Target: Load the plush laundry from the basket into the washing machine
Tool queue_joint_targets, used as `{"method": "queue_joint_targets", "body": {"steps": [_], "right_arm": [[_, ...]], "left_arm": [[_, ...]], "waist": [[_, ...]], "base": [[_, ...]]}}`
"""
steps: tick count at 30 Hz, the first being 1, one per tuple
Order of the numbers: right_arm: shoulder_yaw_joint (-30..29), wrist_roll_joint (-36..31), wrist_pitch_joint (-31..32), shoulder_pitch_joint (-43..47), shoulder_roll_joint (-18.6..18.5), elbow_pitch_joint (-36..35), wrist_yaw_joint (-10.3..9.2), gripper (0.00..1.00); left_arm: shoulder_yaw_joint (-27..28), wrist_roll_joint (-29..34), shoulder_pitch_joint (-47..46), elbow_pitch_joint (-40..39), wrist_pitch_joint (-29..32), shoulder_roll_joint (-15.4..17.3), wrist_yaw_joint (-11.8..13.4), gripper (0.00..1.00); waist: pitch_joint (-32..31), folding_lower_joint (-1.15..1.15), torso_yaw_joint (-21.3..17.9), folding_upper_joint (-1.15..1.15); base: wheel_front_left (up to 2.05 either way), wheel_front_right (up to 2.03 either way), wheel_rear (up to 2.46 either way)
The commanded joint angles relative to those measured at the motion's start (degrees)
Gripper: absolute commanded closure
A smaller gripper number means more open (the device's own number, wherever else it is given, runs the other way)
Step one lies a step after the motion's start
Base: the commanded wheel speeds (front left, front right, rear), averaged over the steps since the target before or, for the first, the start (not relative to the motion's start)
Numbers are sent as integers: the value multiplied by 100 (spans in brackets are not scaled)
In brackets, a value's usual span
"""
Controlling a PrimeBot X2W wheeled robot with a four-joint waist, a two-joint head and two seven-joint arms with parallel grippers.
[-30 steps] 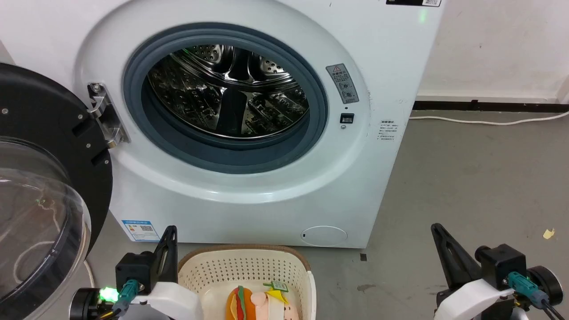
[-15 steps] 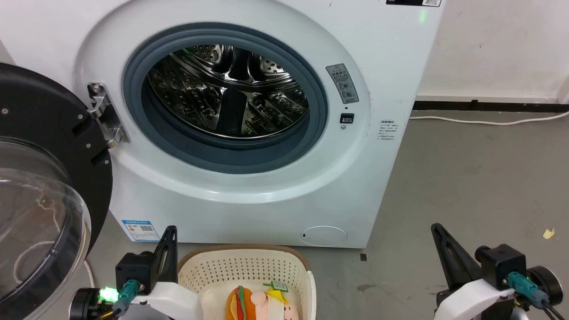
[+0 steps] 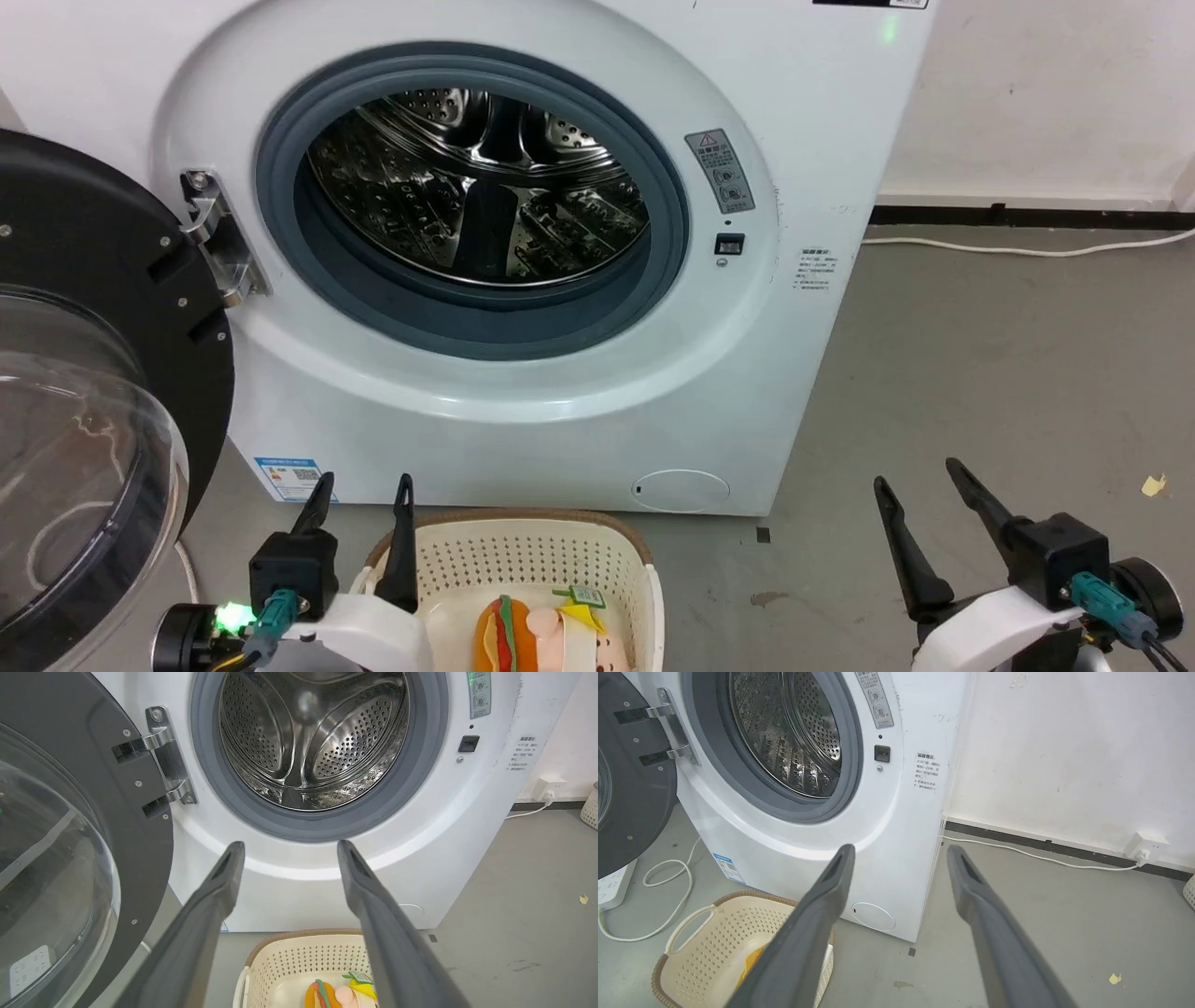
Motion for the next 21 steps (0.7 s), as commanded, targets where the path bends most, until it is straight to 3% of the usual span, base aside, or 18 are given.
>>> {"method": "queue_joint_targets", "body": {"steps": [1,21], "right_arm": [[-18,39,-59,-1,2,-50,0,0],[-96,165,-310,-273,6,-246,-1,0]], "left_arm": [[-20,-2,-5,-16,-59,0,41,0],[-306,-84,-601,912,-204,57,-66,0]], "waist": [[25,0,-7,0],[842,0,-257,0]], "base": [[0,0,0],[0,0,0]]}}
